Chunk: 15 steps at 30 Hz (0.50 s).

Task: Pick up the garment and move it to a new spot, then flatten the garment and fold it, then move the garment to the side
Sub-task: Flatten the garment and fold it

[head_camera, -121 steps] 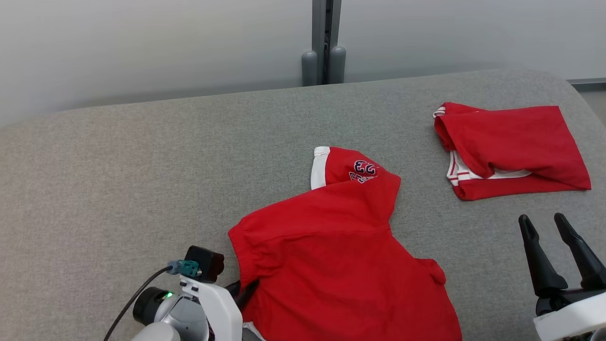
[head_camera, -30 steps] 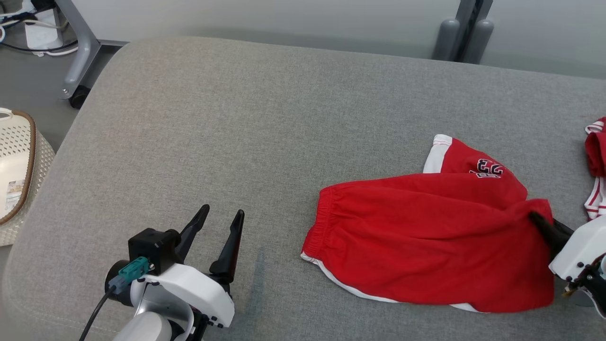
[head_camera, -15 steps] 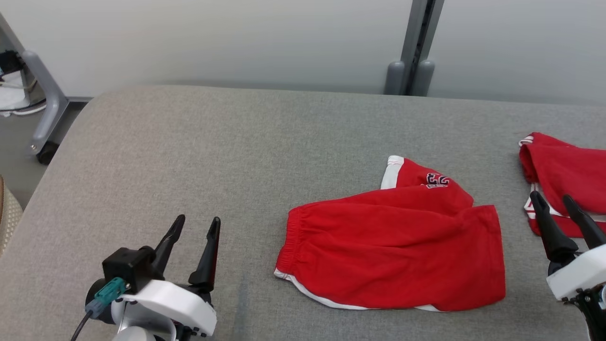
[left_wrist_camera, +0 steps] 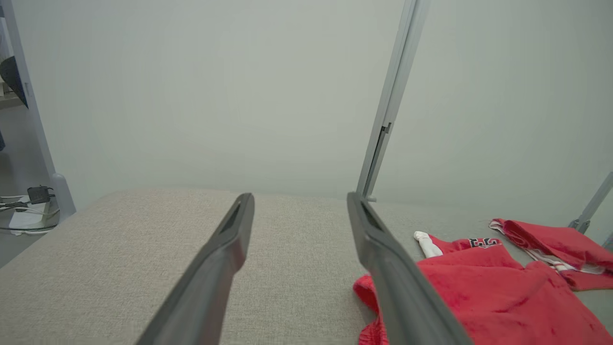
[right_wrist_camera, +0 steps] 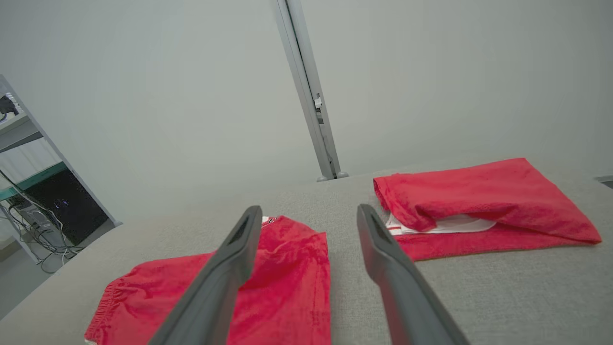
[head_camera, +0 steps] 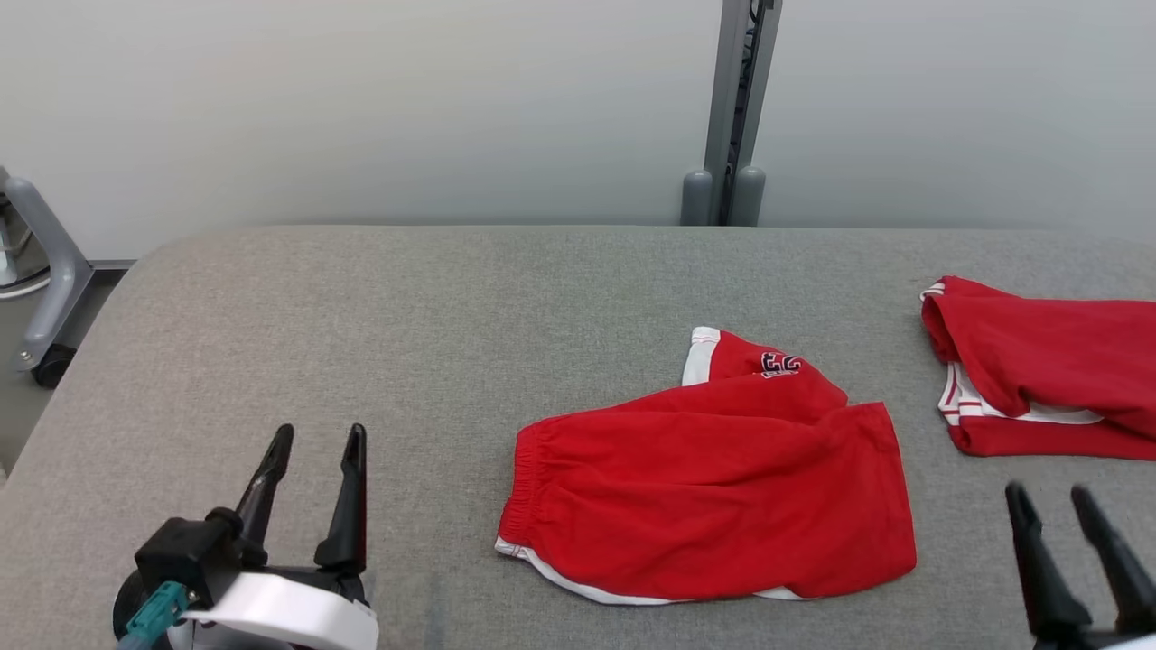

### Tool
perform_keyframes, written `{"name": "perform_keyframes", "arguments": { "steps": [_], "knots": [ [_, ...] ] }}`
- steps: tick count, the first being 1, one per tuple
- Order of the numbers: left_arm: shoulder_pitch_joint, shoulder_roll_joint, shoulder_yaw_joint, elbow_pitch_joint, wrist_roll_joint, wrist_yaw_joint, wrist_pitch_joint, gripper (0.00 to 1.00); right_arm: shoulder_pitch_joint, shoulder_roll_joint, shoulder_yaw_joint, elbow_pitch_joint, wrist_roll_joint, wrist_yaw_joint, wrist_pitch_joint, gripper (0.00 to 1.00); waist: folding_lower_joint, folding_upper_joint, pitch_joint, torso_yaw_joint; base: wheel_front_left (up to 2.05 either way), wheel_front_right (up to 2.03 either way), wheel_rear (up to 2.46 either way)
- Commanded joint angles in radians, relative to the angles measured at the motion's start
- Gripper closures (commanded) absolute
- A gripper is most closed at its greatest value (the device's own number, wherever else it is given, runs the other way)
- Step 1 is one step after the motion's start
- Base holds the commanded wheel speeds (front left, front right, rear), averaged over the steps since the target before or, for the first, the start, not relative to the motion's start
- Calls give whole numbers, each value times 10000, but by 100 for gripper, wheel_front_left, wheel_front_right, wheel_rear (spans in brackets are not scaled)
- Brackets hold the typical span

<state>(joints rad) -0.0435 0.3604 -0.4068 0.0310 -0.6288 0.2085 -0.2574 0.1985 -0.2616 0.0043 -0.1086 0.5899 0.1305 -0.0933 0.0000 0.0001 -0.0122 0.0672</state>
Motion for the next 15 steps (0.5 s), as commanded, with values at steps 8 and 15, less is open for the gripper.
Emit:
{"name": "perform_keyframes", "arguments": {
  "steps": [8,15],
  "knots": [
    [340,-98,132,-96,241,-140,-72,0,510,93,250,390,-344,8,-114,0,0,-1,-56,47,0,0,0],
    [274,-159,-19,-7,304,-258,-50,0,399,-80,205,461,-356,8,73,0,0,-1,-93,90,0,0,0]
  ]
}}
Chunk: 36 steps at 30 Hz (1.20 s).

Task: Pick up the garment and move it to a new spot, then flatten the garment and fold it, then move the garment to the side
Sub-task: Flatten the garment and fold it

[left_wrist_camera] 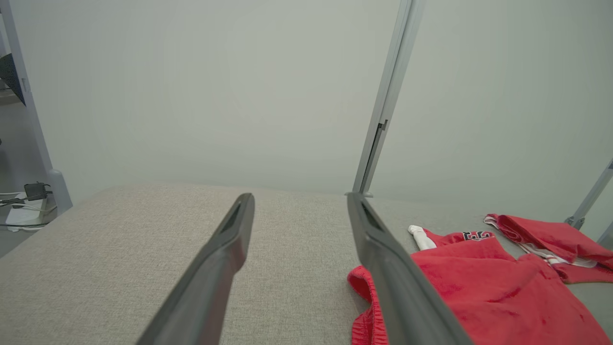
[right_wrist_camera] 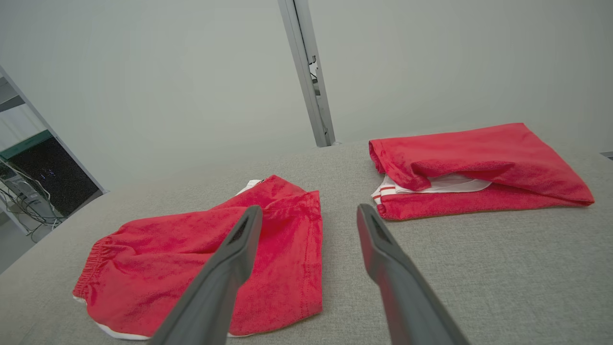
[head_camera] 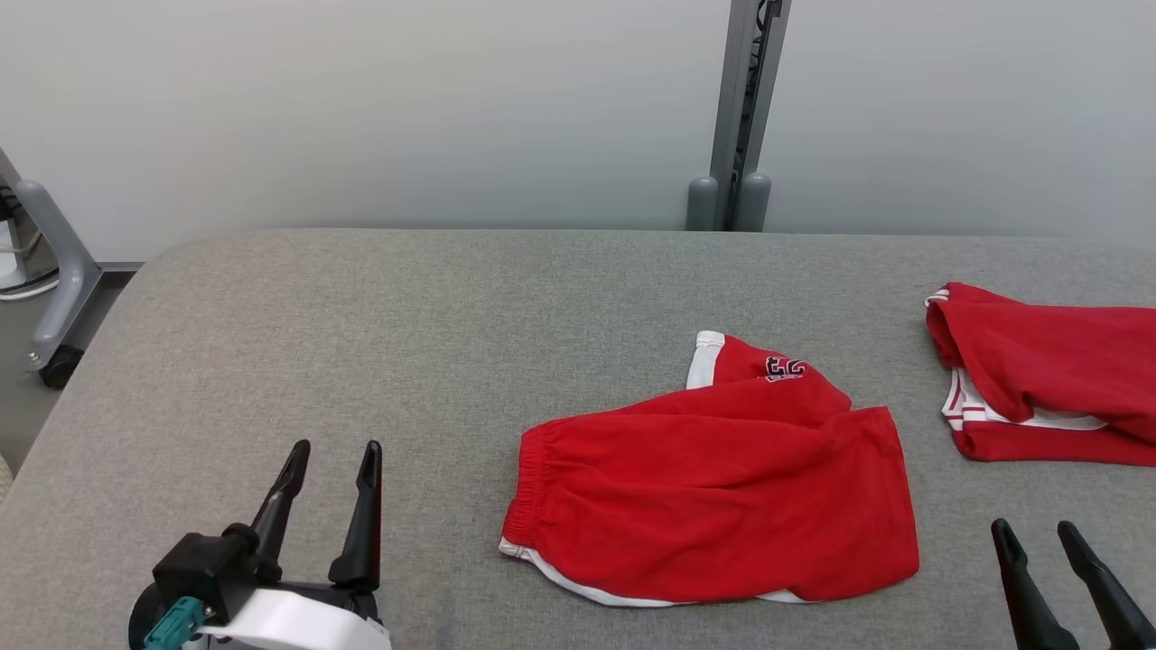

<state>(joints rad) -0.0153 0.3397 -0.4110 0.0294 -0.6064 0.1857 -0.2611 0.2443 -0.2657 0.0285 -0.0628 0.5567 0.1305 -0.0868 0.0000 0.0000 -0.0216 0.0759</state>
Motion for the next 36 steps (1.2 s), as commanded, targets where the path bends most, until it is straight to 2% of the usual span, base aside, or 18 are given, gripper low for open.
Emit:
{"name": "perform_keyframes", "arguments": {
  "steps": [1,4,8,12,16,27,36],
  "knots": [
    [-14,44,-11,40,81,-54,10,0,-38,-82,-19,30,-19,8,56,0,0,0,-5,15,0,0,0],
    [-44,62,-134,158,-11,-109,234,0,36,-241,112,182,78,8,321,0,0,0,0,52,0,0,0],
    [-136,181,-593,456,-260,-412,1310,0,-180,-681,540,636,350,8,1007,0,0,0,91,48,0,0,0],
    [-494,296,-1164,599,-454,-819,2546,0,-640,-1201,1225,1410,824,8,2293,0,0,0,433,71,0,0,0],
    [-848,220,-1596,700,-563,-1224,3240,0,-1320,-1418,1692,1874,1087,8,2834,0,0,0,829,84,0,0,0],
    [-2088,-88,-2357,1493,-766,-1915,4711,0,-3253,-1778,3193,3113,1547,8,2995,0,0,0,1733,152,0,0,0],
    [-2688,-115,-2732,2081,-863,-2357,5466,0,-3834,-1952,4313,3657,2270,8,2914,0,0,0,1959,158,0,0,0]
  ]
}}
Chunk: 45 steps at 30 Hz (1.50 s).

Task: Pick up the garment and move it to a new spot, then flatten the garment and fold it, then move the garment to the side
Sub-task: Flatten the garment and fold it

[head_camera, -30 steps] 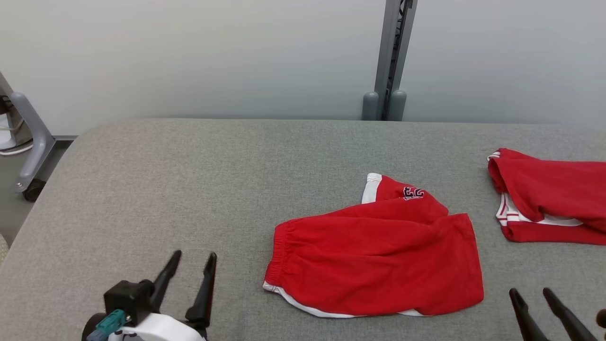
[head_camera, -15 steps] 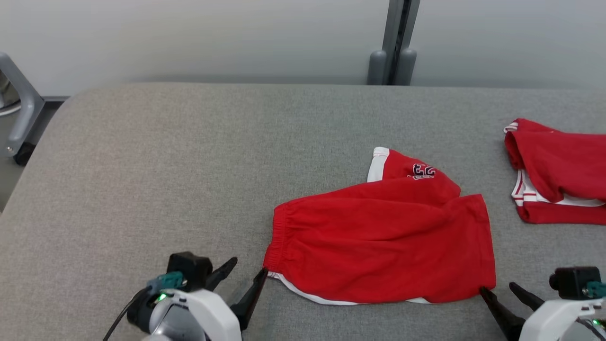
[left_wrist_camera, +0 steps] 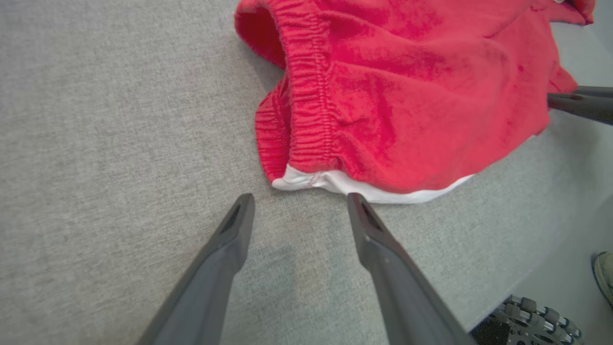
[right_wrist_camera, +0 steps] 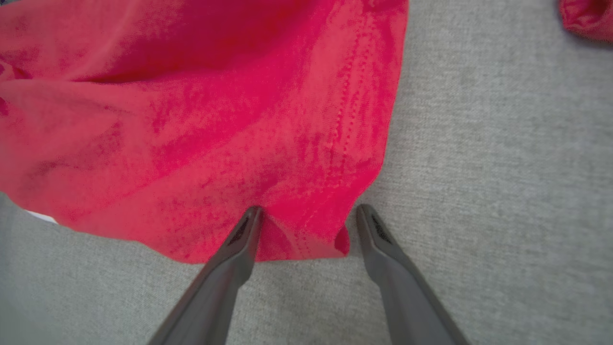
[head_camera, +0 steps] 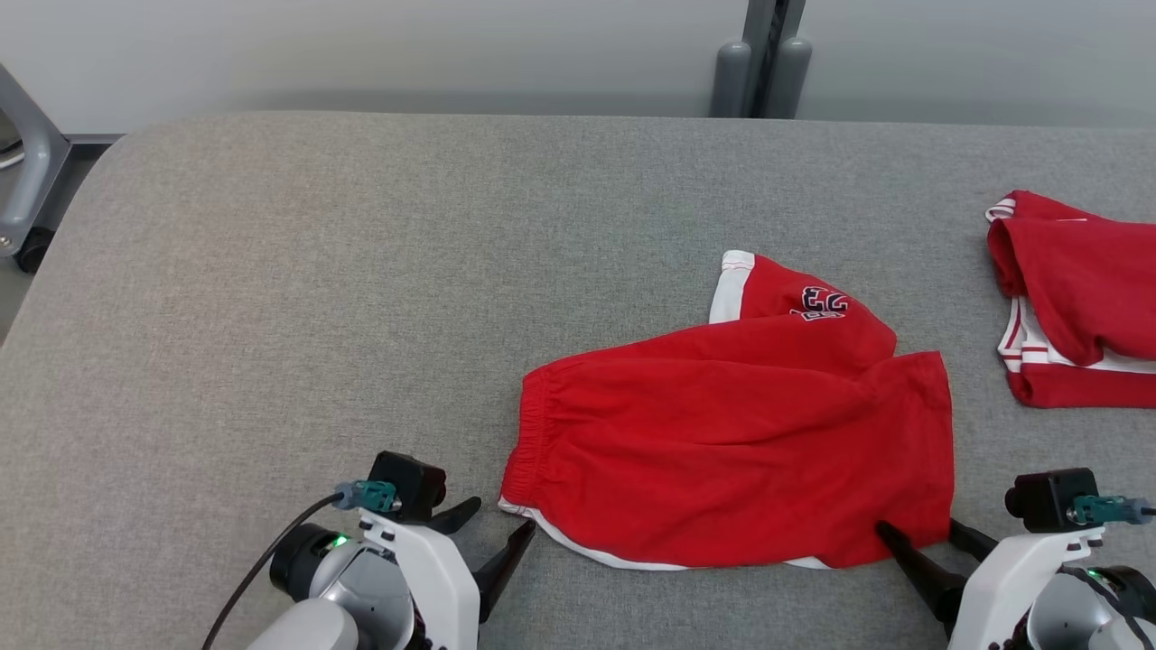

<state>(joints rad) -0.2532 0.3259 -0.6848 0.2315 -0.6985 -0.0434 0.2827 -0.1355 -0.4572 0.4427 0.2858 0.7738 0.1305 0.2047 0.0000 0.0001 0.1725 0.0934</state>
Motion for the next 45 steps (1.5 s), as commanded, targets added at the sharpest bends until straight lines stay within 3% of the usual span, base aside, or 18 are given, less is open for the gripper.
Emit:
{"name": "perform_keyframes", "arguments": {
  "steps": [1,3,5,6,7,10,11,12,13,14,24,30,39,45],
  "knots": [
    [-372,-11,-16,116,65,-85,60,0,-75,-45,248,199,156,8,-35,0,0,-1,21,-30,0,0,0],
    [-427,-42,-49,177,50,-98,112,0,-107,-62,320,225,203,8,-33,0,0,-1,30,-47,0,0,0],
    [-607,-62,-101,283,69,-169,205,0,-204,-91,463,264,296,8,-40,11,0,-1,52,-85,0,0,0],
    [-699,-87,-143,353,60,-198,244,0,-239,-95,531,275,342,8,-42,27,0,-1,56,-104,0,0,0],
    [-743,-107,-193,440,30,-240,333,0,-266,-97,594,284,394,8,-37,51,0,-1,52,-126,0,0,0],
    [-909,-153,-286,664,4,-320,399,2,-379,-136,748,280,509,8,-38,85,0,-1,30,-201,0,0,0],
    [-931,-181,-327,712,-11,-350,418,25,-417,-157,792,264,549,8,-63,100,0,-1,6,-223,0,0,0],
    [-937,-204,-348,764,-27,-364,411,52,-441,-179,829,229,569,8,-115,100,0,-1,-31,-243,0,0,0],
    [-946,-209,-363,804,-40,-391,379,64,-443,-199,884,190,624,8,-143,100,0,-1,-71,-258,0,0,0],
    [-933,-205,-368,840,-64,-413,370,100,-435,-226,943,137,659,8,-177,100,0,-1,-124,-270,0,0,0],
    [-418,155,-313,283,-398,-353,565,100,196,-608,785,-660,1307,8,-366,100,0,-1,-782,-258,0,0,0],
    [-552,586,-23,-574,-736,-251,976,100,401,-1071,299,-1737,1891,8,198,100,0,-1,-756,-373,0,0,0],
    [-2970,1126,468,-1067,-1121,-501,2619,100,-1307,-1676,-527,-3035,2736,8,1850,100,0,-1,315,-460,0,0,0],
    [-4994,910,626,-465,-1692,-676,3867,100,-3127,-1763,-933,-2967,3397,8,3017,100,0,-1,1194,-462,0,0,0]
  ]
}}
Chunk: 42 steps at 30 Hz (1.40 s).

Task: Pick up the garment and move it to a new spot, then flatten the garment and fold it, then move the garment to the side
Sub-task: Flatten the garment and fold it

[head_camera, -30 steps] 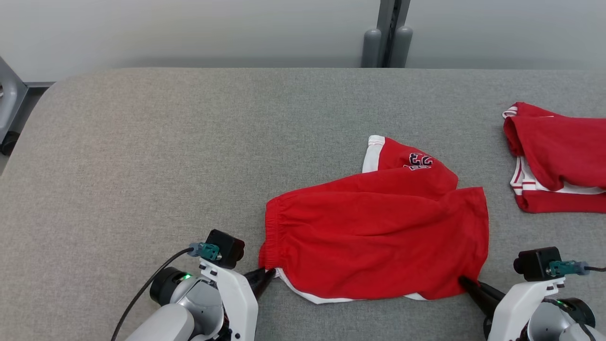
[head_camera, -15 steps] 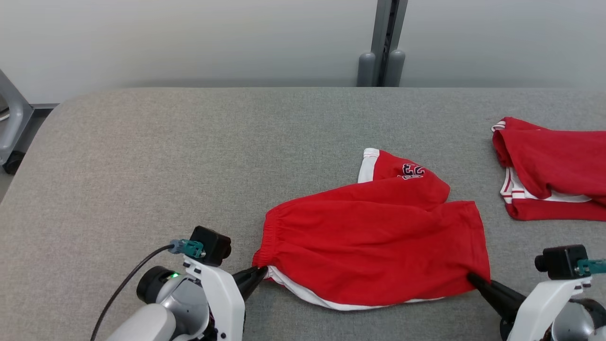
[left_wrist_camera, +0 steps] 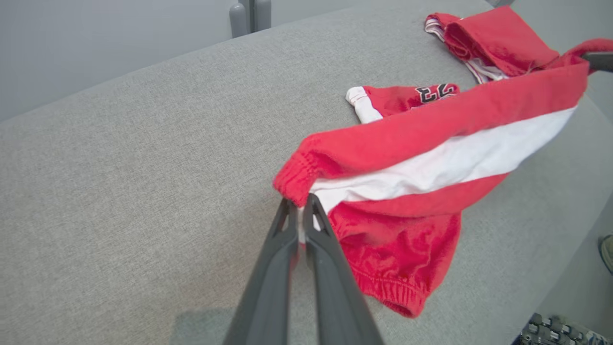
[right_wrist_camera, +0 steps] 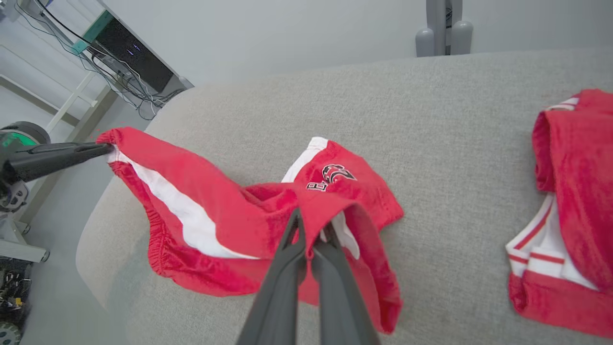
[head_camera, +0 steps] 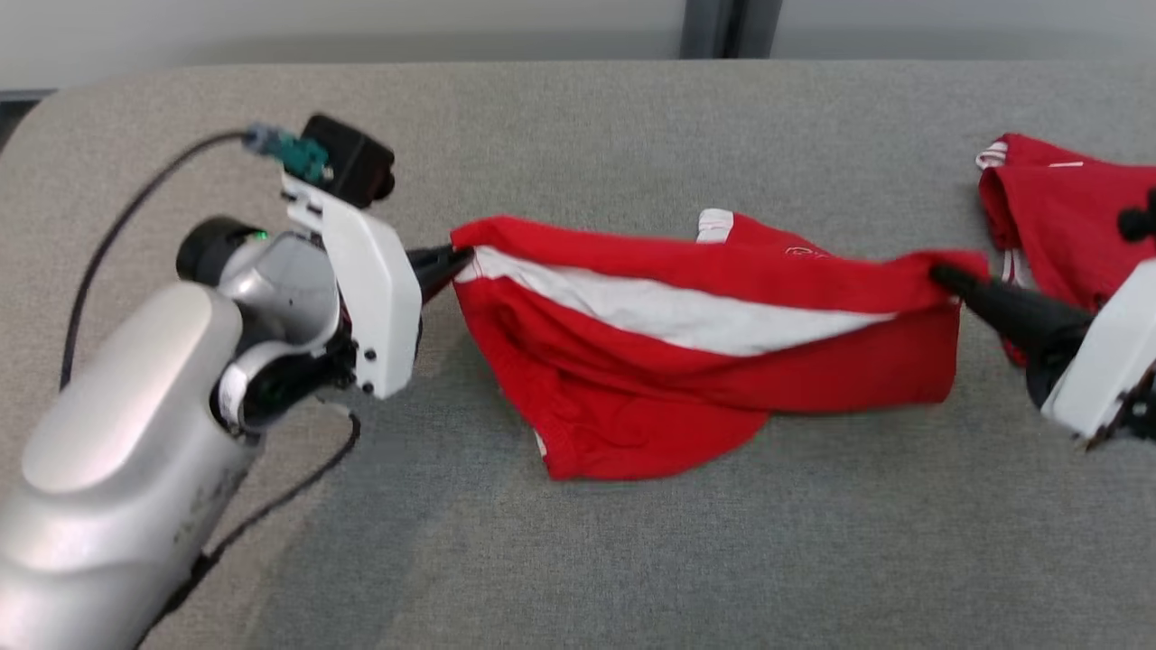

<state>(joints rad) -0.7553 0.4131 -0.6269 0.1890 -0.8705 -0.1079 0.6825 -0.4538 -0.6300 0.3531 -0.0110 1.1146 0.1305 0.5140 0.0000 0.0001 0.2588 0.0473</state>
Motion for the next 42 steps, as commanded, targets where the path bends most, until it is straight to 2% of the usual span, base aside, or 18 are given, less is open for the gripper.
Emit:
{"name": "perform_keyframes", "arguments": {
  "steps": [1,6,10,15,18,24,28,32,36,42],
  "knots": [
    [-404,-2,97,153,-119,-44,149,100,-352,-56,-66,87,119,8,182,100,0,-1,516,1,0,0,0],
    [-2559,-206,368,1299,-729,-132,1441,100,-2814,-10,-28,724,511,8,1561,100,0,-1,1574,-96,0,0,0],
    [-4393,-326,584,2117,-804,-165,1815,100,-5002,189,-48,1488,556,8,2249,100,0,-1,2369,-154,0,0,0],
    [-6399,-615,522,3180,-441,-231,1370,100,-7524,565,-121,2742,471,8,2471,100,0,-1,2954,-172,0,0,0],
    [-7404,-820,387,3776,-173,-219,796,100,-8845,739,-118,3386,405,8,2253,100,0,-1,3086,-138,0,0,0],
    [-8603,-900,-190,4372,-76,-220,-476,100,-10448,844,134,3707,510,8,1474,100,0,-1,3168,-166,0,0,0],
    [-8491,-893,-575,4536,-730,-222,-958,100,-10434,630,666,3540,696,8,1264,100,0,-1,3120,-183,0,0,0],
    [-7883,-550,-1125,4198,-1469,-223,-1353,100,-9851,227,1334,3126,930,8,1207,100,0,-1,3051,-228,0,0,0],
    [-6815,134,-1881,3593,-2271,-222,-1365,100,-8820,-268,1869,2605,1360,8,1096,100,0,-1,2746,-254,0,0,0],
    [-4679,1238,-3068,2732,-3212,-222,-1250,100,-6445,-976,2734,1604,1960,8,822,100,0,-1,1587,-398,0,0,0]
  ]
}}
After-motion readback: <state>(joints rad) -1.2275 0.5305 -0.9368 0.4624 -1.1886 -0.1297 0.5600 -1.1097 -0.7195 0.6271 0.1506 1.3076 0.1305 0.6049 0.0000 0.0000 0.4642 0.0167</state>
